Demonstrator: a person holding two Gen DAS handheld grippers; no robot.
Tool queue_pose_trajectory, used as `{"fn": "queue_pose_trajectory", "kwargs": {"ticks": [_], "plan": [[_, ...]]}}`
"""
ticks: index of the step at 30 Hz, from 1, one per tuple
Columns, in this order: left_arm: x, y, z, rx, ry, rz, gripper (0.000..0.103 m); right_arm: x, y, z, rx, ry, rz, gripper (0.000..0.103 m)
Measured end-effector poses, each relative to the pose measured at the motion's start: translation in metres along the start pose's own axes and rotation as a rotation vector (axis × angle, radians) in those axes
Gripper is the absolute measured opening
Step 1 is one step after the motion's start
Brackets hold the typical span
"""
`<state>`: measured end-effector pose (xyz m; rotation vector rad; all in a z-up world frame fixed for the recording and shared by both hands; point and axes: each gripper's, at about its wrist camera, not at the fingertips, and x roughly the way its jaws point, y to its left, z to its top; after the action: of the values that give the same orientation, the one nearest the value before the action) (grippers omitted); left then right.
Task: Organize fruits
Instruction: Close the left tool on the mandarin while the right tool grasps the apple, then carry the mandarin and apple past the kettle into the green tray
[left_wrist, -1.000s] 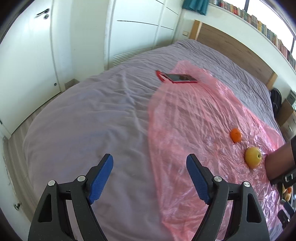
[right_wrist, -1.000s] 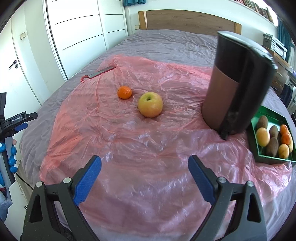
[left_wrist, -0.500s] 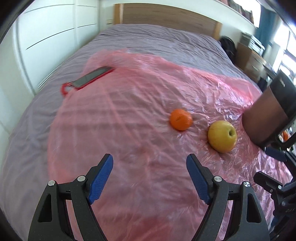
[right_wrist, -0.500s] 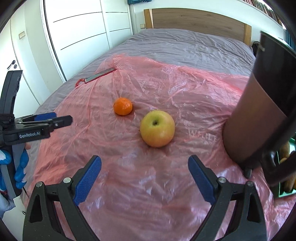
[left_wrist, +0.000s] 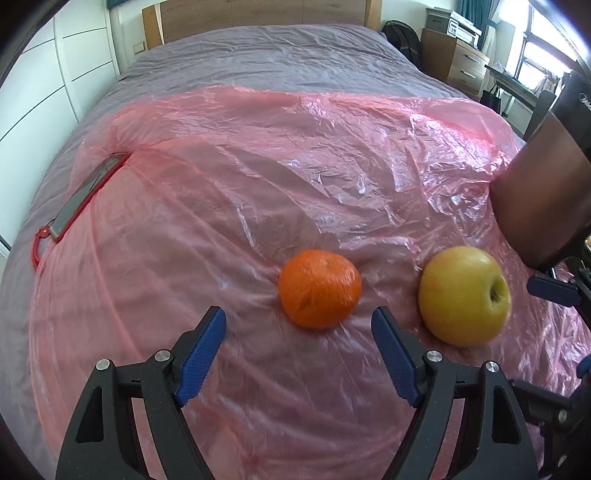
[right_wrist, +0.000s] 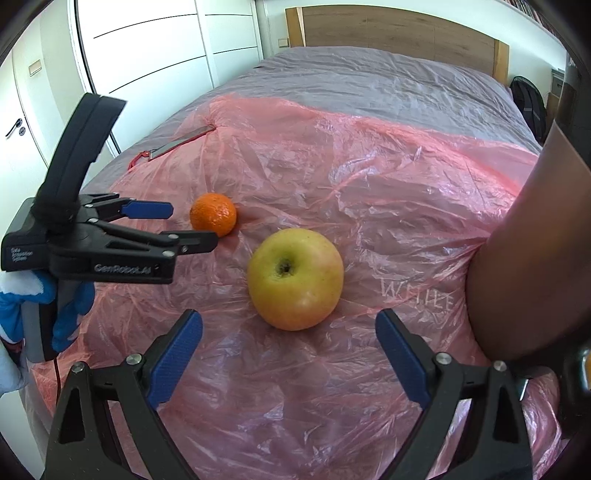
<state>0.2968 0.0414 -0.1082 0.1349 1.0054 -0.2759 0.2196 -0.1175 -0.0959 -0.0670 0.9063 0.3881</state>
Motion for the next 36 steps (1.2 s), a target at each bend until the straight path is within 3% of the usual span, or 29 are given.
{"fn": "queue_pose_trajectory", "kwargs": {"ticks": [12,22,36], "plan": [[0.022,-0.004,0.009,0.052,0.014,0.002,0.063,0.033,0.003,0.020,-0.003,0.017,-0.011,0.103],[0.023,-0.011,0.007,0.078,0.014,-0.015,0.041,0.058,0.000,0.022,0.022,0.085,-0.021,0.103],[0.012,-0.004,0.010,0.018,-0.007,-0.045,0.040,0.060,-0.021,0.026,0.115,0.115,0.078,0.103]]}}
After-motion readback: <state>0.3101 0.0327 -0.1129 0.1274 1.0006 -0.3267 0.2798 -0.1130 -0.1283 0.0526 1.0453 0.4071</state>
